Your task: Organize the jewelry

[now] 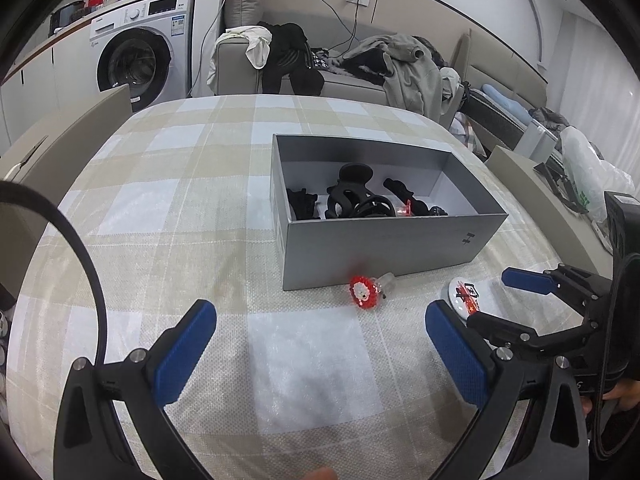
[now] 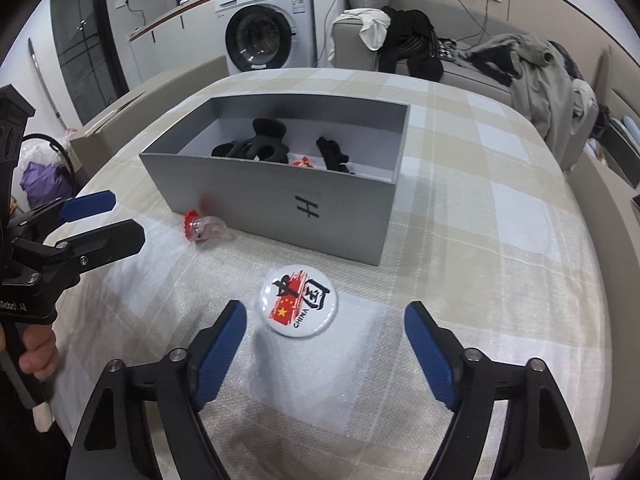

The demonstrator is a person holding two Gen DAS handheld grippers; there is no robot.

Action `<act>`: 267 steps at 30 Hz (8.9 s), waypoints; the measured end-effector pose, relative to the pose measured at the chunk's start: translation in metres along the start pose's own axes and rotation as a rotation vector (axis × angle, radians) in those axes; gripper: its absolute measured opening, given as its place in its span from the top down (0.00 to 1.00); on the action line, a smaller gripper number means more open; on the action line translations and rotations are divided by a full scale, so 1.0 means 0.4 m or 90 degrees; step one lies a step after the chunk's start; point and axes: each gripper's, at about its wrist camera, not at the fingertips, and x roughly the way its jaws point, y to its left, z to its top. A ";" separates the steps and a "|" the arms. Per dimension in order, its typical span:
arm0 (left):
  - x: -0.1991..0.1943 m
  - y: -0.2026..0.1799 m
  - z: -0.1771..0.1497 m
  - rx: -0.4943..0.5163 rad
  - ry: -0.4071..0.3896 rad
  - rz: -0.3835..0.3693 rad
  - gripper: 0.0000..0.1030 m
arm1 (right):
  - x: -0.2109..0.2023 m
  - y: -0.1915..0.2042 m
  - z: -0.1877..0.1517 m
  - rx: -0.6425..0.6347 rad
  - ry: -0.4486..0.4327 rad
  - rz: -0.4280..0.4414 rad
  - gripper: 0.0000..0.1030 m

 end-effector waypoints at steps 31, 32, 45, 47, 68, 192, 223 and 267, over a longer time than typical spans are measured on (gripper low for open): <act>0.007 0.009 -0.004 -0.012 0.007 -0.005 0.01 | 0.022 0.037 0.009 -0.057 -0.005 -0.004 0.60; 0.007 0.009 -0.002 -0.013 0.008 -0.005 0.01 | 0.021 0.037 0.008 -0.055 -0.005 -0.002 0.60; 0.013 -0.003 0.000 -0.006 0.010 -0.028 0.03 | -0.035 0.013 0.017 -0.026 -0.055 0.017 0.60; 0.014 -0.008 0.001 0.001 0.010 -0.040 0.09 | -0.039 0.008 0.020 -0.021 -0.059 0.015 0.60; 0.067 -0.043 0.007 0.022 0.051 -0.061 0.83 | -0.081 -0.025 0.005 0.000 -0.082 0.006 0.60; 0.006 -0.066 0.128 0.032 -0.074 -0.048 0.24 | -0.116 -0.056 0.128 0.072 -0.207 0.042 0.02; -0.038 -0.004 0.027 0.017 -0.181 0.038 0.02 | -0.155 -0.052 0.015 0.029 -0.311 0.036 0.00; -0.040 -0.009 0.023 0.030 -0.178 0.033 0.01 | -0.153 -0.039 0.008 0.014 -0.333 0.039 0.00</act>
